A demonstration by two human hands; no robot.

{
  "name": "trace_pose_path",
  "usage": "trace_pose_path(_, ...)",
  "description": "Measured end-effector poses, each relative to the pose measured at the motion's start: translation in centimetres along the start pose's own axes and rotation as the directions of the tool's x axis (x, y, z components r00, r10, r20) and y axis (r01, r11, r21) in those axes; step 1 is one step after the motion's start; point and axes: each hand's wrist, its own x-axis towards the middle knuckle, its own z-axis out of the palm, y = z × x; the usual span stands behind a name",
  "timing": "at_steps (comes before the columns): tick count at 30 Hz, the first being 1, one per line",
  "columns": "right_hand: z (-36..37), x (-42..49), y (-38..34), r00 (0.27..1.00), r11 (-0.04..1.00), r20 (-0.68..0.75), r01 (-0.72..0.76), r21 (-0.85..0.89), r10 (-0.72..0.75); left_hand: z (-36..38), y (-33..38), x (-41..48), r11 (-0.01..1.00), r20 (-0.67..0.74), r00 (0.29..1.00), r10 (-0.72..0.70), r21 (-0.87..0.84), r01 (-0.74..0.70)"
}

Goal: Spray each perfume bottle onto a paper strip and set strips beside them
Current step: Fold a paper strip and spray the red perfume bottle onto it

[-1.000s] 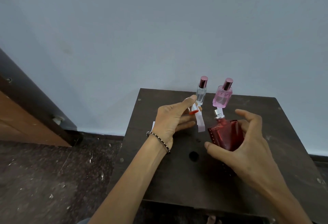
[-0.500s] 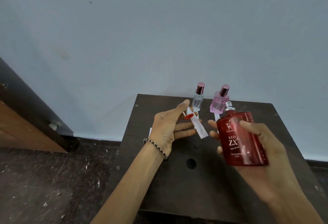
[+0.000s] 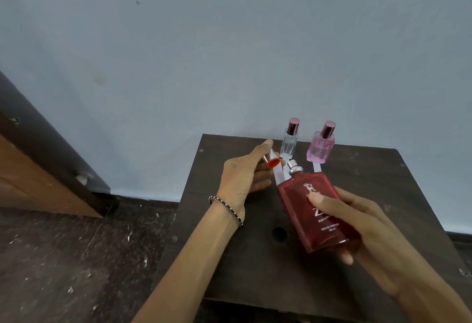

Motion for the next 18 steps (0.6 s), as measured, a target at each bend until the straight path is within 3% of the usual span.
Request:
trace_pose_path(6, 0.77, 0.48, 0.29, 0.999, 0.992, -0.043, 0.010, -0.128, -0.016, 0.04, -0.09, -0.03, 1.000, 0.016, 1.000, 0.005, 0.019, -0.005)
trace_pose_path(13, 0.69, 0.85, 0.34, 0.996, 0.992, -0.083, 0.028, -0.126, -0.039, 0.46, -0.18, -0.52, 0.996, 0.151, 0.988, -0.016, 0.090, 0.002)
trace_pose_path(18, 0.67, 1.11, 0.56, 0.982, 0.993, -0.176, 0.057, -0.107, -0.075, 0.51, -0.30, -0.51, 0.996, 0.152, 0.988, 0.003, 0.083, -0.016)
